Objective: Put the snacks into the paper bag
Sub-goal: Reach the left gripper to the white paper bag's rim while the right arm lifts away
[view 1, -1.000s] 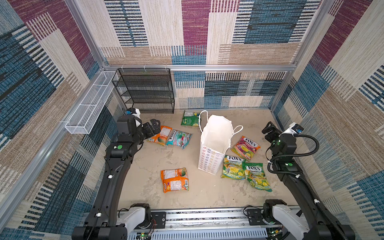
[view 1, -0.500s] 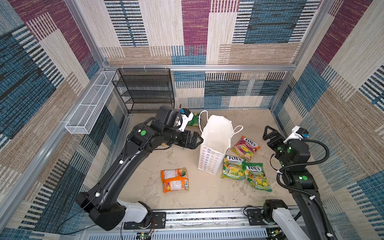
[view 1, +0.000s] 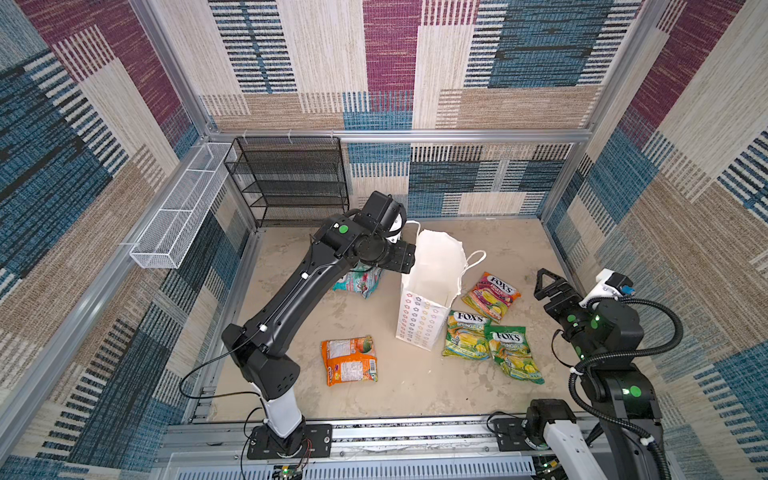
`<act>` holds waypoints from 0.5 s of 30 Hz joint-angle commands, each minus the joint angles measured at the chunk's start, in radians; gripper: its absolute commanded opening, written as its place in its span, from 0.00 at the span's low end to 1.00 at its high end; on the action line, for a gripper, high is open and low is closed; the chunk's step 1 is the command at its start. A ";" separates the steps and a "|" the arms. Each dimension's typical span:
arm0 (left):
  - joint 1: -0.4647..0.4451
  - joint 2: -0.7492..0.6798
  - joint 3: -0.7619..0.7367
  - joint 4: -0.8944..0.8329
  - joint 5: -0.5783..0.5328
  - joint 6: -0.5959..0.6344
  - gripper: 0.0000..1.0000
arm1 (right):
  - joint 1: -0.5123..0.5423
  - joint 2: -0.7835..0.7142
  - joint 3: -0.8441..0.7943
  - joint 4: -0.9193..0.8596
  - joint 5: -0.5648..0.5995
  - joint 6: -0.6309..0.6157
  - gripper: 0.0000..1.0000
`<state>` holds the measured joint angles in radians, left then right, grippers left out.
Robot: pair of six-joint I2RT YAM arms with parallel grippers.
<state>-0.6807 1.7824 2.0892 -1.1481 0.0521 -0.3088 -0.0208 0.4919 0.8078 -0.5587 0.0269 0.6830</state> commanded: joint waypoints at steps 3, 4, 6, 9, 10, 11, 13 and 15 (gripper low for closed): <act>-0.005 0.068 0.056 -0.016 0.007 -0.036 0.63 | 0.001 -0.013 -0.024 -0.042 0.013 0.011 1.00; -0.008 0.077 0.060 -0.015 0.014 -0.036 0.59 | 0.001 -0.013 -0.031 -0.043 0.017 0.012 1.00; -0.012 0.093 0.062 -0.016 0.025 -0.041 0.52 | 0.001 -0.016 -0.045 -0.046 0.023 0.013 1.00; -0.016 0.108 0.062 -0.034 0.007 -0.054 0.43 | 0.000 -0.021 -0.064 -0.049 0.027 0.019 1.00; -0.016 0.111 0.061 -0.041 -0.004 -0.059 0.40 | 0.001 -0.021 -0.069 -0.049 0.027 0.023 1.00; -0.015 0.112 0.061 -0.043 -0.010 -0.062 0.37 | 0.000 -0.023 -0.074 -0.047 0.025 0.025 1.00; -0.015 0.114 0.059 -0.044 -0.010 -0.065 0.32 | 0.001 -0.025 -0.082 -0.043 0.024 0.030 1.00; -0.015 0.118 0.061 -0.043 -0.006 -0.069 0.23 | 0.001 -0.023 -0.086 -0.041 0.022 0.032 1.00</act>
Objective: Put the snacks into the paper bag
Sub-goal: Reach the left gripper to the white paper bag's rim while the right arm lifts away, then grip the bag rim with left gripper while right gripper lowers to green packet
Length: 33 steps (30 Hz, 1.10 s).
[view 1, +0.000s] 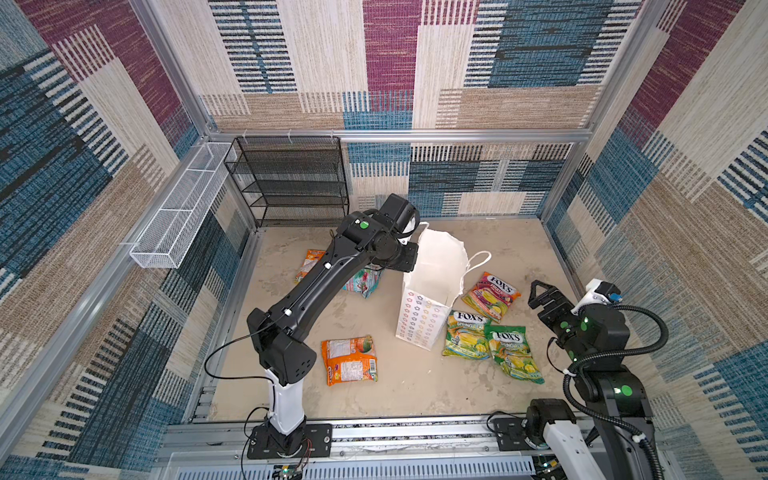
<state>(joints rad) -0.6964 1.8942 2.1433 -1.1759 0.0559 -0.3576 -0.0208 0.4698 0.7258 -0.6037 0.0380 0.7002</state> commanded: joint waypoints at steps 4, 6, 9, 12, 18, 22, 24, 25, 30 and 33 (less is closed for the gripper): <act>0.001 0.002 0.019 -0.014 -0.024 -0.035 0.03 | 0.001 0.002 -0.016 0.002 0.024 0.011 1.00; 0.005 -0.001 0.027 -0.015 -0.047 -0.040 0.00 | 0.001 0.009 -0.030 -0.002 0.020 0.012 1.00; 0.015 -0.012 0.035 -0.016 -0.088 -0.047 0.00 | 0.001 0.029 -0.053 -0.036 0.033 0.039 1.00; 0.046 -0.014 0.036 -0.014 -0.069 -0.059 0.00 | 0.001 0.046 -0.075 -0.077 0.067 0.086 1.00; 0.120 0.017 0.071 0.004 0.052 -0.062 0.00 | 0.001 0.115 -0.145 -0.170 0.032 0.210 1.00; 0.154 0.039 0.110 0.005 0.073 -0.042 0.00 | 0.001 0.130 -0.206 -0.249 0.002 0.332 1.00; 0.169 0.050 0.130 0.004 0.095 -0.035 0.00 | 0.001 0.147 -0.229 -0.285 -0.013 0.397 0.99; 0.179 0.053 0.135 0.002 0.113 -0.039 0.00 | 0.000 0.160 -0.238 -0.301 -0.027 0.429 0.97; 0.204 0.059 0.132 0.003 0.149 -0.049 0.00 | 0.001 0.199 -0.294 -0.282 -0.115 0.521 0.91; 0.206 0.057 0.127 0.004 0.164 -0.049 0.00 | 0.001 0.202 -0.322 -0.247 -0.136 0.552 0.89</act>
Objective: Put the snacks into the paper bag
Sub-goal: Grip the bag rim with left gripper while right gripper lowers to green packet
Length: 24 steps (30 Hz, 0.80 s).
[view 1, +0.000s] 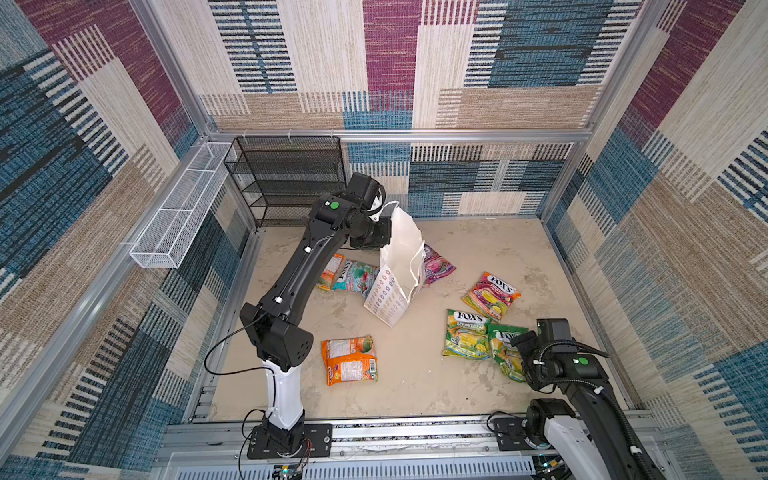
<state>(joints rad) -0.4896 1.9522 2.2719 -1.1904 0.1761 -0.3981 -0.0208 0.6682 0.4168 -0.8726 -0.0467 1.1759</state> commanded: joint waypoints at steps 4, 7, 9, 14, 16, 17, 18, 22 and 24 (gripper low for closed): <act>-0.001 -0.001 0.001 0.017 0.066 -0.014 0.00 | 0.001 0.012 -0.031 0.058 -0.052 0.098 0.85; 0.000 0.002 0.015 0.019 0.083 -0.018 0.00 | 0.001 0.032 -0.053 0.097 -0.066 0.105 0.80; -0.001 0.001 0.017 0.018 0.105 -0.013 0.00 | 0.001 0.036 -0.069 0.133 -0.080 0.108 0.74; 0.001 -0.032 -0.032 0.020 0.123 0.012 0.00 | 0.000 0.016 -0.069 0.150 -0.066 0.122 0.58; 0.000 -0.051 -0.058 0.023 0.127 0.022 0.00 | 0.001 -0.007 -0.065 0.156 -0.059 0.125 0.52; 0.000 -0.064 -0.079 0.034 0.128 0.025 0.00 | 0.001 -0.022 -0.070 0.168 -0.060 0.123 0.47; 0.002 -0.081 -0.106 0.052 0.132 0.028 0.00 | 0.001 -0.034 -0.073 0.177 -0.065 0.125 0.42; 0.002 -0.125 -0.172 0.095 0.139 0.031 0.00 | 0.001 -0.062 -0.077 0.213 -0.071 0.126 0.22; 0.003 -0.134 -0.178 0.104 0.141 0.035 0.00 | 0.001 -0.072 -0.075 0.230 -0.071 0.124 0.15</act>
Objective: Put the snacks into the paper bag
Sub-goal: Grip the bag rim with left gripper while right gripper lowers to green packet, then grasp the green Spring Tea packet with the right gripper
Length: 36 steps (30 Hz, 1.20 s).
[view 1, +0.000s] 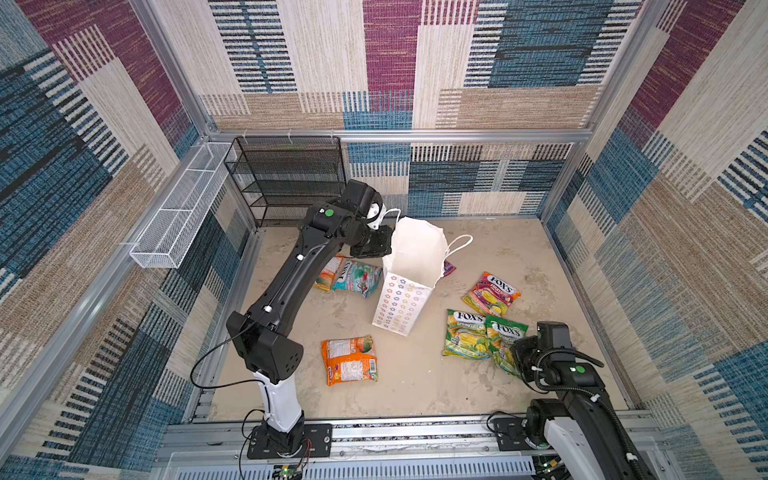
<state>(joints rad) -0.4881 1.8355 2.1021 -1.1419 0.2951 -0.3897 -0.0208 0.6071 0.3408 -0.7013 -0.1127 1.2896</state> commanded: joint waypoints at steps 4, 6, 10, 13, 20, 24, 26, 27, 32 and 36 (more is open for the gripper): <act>0.005 -0.024 -0.028 0.070 0.032 0.023 0.00 | 0.001 -0.021 0.011 0.065 -0.028 -0.006 0.26; 0.009 -0.020 -0.031 0.070 0.033 0.021 0.00 | 0.001 -0.027 0.030 0.048 -0.036 -0.026 0.44; 0.021 -0.019 -0.034 0.069 0.038 0.011 0.00 | 0.001 -0.021 0.054 -0.005 -0.075 -0.036 0.65; 0.023 -0.019 -0.035 0.070 0.037 0.009 0.00 | 0.001 -0.005 0.072 -0.010 -0.101 -0.079 0.73; 0.029 -0.019 -0.037 0.070 0.042 0.006 0.00 | 0.028 0.144 0.097 0.030 -0.080 -0.179 0.75; 0.031 -0.018 -0.039 0.070 0.036 0.005 0.00 | 0.120 0.201 0.105 0.049 -0.014 -0.167 0.73; 0.034 -0.013 -0.041 0.070 0.040 0.004 0.00 | 0.156 0.232 0.112 0.044 0.017 -0.155 0.73; 0.034 -0.013 -0.041 0.070 0.045 0.002 0.00 | 0.161 0.244 0.109 0.043 0.022 -0.151 0.73; 0.039 -0.012 -0.042 0.069 0.049 0.000 0.00 | 0.185 0.267 0.088 0.062 0.048 -0.144 0.69; 0.043 -0.013 -0.041 0.070 0.052 0.000 0.00 | 0.184 0.287 0.073 0.086 0.045 -0.138 0.53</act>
<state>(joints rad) -0.4473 1.8240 2.0624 -1.0973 0.3248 -0.3908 0.1616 0.8848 0.4259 -0.6407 -0.0788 1.1366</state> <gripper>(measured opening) 0.065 0.555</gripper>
